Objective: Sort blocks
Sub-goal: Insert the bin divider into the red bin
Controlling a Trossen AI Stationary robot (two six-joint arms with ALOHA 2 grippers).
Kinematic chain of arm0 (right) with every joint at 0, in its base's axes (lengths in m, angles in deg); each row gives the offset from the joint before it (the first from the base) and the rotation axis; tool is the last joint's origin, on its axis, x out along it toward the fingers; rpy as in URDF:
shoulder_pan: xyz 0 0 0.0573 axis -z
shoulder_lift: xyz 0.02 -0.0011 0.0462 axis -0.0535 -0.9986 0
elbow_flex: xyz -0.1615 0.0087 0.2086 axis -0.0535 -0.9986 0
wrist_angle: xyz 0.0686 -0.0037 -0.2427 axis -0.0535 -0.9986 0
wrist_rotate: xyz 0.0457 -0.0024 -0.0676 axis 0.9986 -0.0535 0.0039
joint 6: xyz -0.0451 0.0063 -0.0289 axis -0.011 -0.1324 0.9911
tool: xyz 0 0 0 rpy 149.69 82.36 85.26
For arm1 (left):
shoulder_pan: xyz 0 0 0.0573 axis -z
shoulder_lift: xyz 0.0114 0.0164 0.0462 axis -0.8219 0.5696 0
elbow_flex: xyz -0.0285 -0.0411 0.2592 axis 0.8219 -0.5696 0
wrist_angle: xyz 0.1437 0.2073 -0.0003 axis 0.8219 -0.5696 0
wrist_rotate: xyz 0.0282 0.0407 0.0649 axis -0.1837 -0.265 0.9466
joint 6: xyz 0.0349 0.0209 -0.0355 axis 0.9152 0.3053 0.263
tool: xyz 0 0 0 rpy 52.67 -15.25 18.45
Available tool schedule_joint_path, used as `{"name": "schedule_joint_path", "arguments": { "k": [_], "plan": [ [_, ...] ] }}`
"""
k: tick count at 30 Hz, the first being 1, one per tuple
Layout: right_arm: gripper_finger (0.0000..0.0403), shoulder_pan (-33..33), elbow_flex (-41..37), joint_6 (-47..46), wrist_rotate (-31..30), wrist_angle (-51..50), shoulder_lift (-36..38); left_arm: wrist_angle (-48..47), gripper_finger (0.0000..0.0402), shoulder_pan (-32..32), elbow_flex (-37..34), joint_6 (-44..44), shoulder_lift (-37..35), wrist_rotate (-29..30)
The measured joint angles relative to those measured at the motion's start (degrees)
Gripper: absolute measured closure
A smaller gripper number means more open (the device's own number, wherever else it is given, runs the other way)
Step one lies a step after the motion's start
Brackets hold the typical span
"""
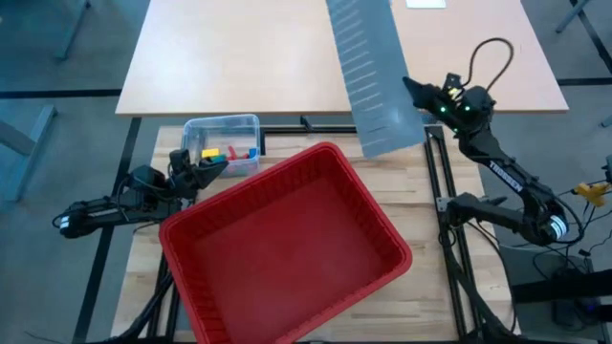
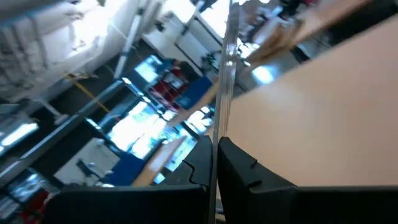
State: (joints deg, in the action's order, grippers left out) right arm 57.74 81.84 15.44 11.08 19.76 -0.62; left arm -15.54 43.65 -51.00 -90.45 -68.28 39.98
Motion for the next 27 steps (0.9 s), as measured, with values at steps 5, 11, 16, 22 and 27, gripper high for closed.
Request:
{"name": "schedule_joint_path", "arguments": {
  "k": [5, 11, 16, 22, 27],
  "plan": [
    [0.0403, -2.74, 5.48, -0.63, 0.73, -2.3, 0.0, 3.82, 0.0297, -0.01, 0.0, 1.17, 1.54, 0.53],
    [0.0403, -10.27, 7.77, -0.98, -1.24, -3.1, 0.2, 13.41, 0.0297, -0.02, 0.0, 4.7, 5.63, 0.67],
    [0.0403, -18.88, 7.87, -0.32, -6.9, -2.65, 0.25, 16.95, 0.0297, -0.01, 0.0, 4.66, 11.11, 0.83],
    [0.0403, -27.69, 7.87, 1.03, -12.33, -2.15, -1.36, 27.67, 0.0297, 0.01, 0.0, 5.38, 19.9, 0.83],
    [0.0403, -32.85, 7.85, 2.06, -14.25, 0.94, -3.68, 34.92, 0.0297, 0.01, 0.0, 5.23, 27.16, 0.82]
  ]
}}
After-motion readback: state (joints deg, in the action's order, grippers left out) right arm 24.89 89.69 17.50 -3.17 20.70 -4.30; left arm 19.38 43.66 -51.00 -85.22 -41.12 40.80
